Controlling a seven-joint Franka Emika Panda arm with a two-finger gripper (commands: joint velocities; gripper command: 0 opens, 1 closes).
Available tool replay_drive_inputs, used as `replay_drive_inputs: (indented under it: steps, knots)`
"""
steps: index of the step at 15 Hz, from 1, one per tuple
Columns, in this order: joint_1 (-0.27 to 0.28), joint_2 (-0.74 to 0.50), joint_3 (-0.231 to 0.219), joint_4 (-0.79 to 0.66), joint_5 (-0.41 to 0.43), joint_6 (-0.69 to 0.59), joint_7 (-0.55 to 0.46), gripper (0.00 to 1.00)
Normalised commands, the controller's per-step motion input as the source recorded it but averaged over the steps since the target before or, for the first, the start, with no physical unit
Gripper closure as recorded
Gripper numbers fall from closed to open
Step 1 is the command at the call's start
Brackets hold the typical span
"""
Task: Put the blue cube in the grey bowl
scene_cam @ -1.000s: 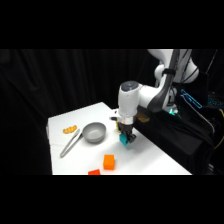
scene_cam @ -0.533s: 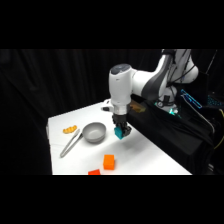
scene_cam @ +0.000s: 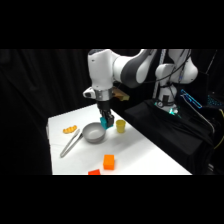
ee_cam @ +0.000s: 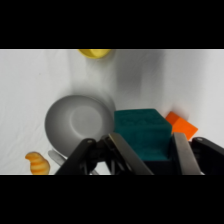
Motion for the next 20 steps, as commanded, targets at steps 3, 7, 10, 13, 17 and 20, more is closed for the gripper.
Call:
replay_drive_inputs:
  steps: [3,7,10,13,17,20]
  knots:
    - [-0.138,0.28,-0.011,0.45,0.09,-0.16,-0.21,0.74]
    - [-0.111,0.3,-0.026,0.44,0.115,-0.17,-0.19,0.74]
    - [-0.098,0.22,-0.021,0.35,0.14,-0.18,-0.2,0.74]
    - [-0.09,0.17,-0.015,0.27,0.162,-0.16,-0.2,0.74]
    - [-0.072,0.13,-0.017,0.2,0.163,-0.14,-0.18,0.74]
    - [-0.057,0.1,-0.005,0.14,0.167,-0.12,-0.18,0.74]
